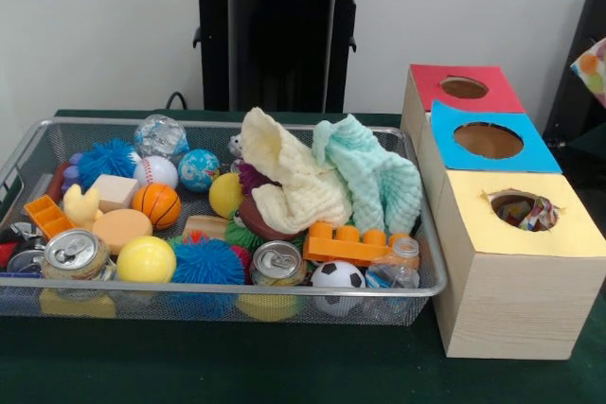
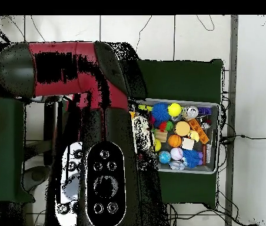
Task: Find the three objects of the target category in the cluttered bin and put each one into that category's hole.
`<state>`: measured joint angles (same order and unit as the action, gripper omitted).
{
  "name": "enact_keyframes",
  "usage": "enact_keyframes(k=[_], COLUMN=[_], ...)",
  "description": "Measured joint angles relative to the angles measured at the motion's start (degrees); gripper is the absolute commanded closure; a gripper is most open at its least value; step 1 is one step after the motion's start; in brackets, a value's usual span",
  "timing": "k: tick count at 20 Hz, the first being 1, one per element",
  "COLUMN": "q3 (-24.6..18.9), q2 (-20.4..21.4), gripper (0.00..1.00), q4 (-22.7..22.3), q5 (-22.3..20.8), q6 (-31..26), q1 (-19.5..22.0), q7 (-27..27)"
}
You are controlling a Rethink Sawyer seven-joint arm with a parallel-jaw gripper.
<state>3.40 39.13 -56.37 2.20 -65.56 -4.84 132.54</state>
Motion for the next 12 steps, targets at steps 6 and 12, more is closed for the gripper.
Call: enact_keyframes(k=[6,12], q3=[0.8,1.4], q2=[-1.6,-2.4], gripper=[1.0,1.0], q4=[1.3,1.6], q5=[0.0,0.0], q6=[0.0,0.0], q1=[1.2,2.3], q7=[0.0,0.0])
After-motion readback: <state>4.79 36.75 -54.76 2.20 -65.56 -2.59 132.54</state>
